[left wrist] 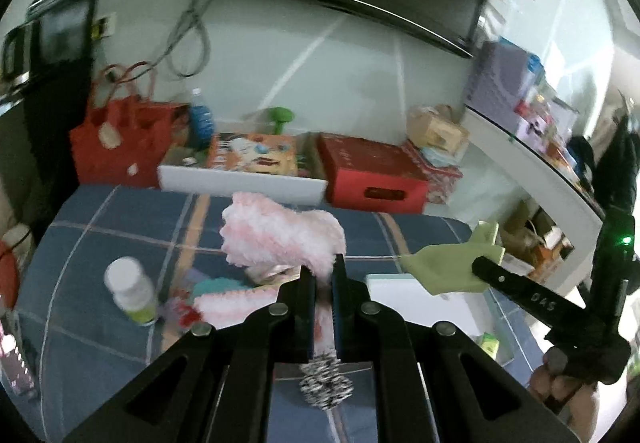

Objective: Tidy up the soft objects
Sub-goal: 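Carry the pink towel and green cloth over the white tray with both tools, then open the left tool to drop the towel while the right releases the cloth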

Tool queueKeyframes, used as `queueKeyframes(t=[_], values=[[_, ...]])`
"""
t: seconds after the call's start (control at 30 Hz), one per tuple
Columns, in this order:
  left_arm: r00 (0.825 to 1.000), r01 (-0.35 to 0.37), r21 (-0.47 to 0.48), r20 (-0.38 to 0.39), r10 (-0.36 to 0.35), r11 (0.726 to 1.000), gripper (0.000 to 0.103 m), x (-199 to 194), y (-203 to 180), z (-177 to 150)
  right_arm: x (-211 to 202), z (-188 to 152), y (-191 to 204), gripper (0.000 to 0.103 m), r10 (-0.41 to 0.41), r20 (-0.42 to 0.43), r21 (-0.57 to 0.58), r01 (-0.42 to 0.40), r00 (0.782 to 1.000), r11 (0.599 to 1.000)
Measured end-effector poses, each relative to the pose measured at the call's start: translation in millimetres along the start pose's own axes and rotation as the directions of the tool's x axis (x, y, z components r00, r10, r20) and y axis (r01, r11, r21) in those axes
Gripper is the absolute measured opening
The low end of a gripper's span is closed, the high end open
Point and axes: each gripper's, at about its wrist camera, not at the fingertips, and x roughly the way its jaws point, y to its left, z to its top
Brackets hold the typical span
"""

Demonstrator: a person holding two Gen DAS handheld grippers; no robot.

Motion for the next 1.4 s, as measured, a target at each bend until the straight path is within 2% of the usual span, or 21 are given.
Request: queueKeyframes(t=[0.3, 0.47, 0.67, 0.83, 1.03, 1.13, 1.4], values=[[0.99, 0.105, 0.107, -0.102, -0.094, 0.989, 0.007, 60.9, -72.1, 12.5, -1.0, 17.3, -77.5, 0.006, -0.151, 0.037, 0.131, 0.145, 0.988, 0.981], [0.988, 0.134, 0.183, -0.104, -0.117, 0.974, 0.007, 81.0, -114.6, 15.0, -2.6, 20.3, -119.7, 0.006, -0.233, 0.044, 0.197, 0.22, 0.971, 0.955], [0.986, 0.139, 0.209, -0.122, -0.116, 0.968, 0.007, 111.4, -151.4, 14.9, -7.3, 24.2, -152.9, 0.006, -0.284, 0.056, 0.25, 0.262, 0.957, 0.932], [0.983, 0.151, 0.233, -0.135, -0.121, 0.961, 0.007, 136.9, -170.1, 7.6, -1.0, 24.4, -168.3, 0.006, -0.28, 0.062, 0.271, 0.254, 0.958, 0.928], [0.961, 0.156, 0.216, -0.259, -0.097, 0.964, 0.007, 183.1, -169.6, -30.0, 23.8, 13.5, -183.4, 0.007, -0.267, -0.026, 0.283, 0.263, 0.963, 0.922], [0.939, 0.141, 0.189, -0.337, -0.071, 0.972, 0.007, 204.5, -157.2, -53.4, 35.9, 6.9, -188.8, 0.006, -0.263, -0.085, 0.289, 0.276, 0.961, 0.917], [0.897, 0.097, 0.167, -0.441, -0.013, 0.981, 0.007, 222.0, -143.2, -91.2, 55.3, -8.5, -194.1, 0.01, -0.251, -0.194, 0.287, 0.299, 0.948, 0.91]])
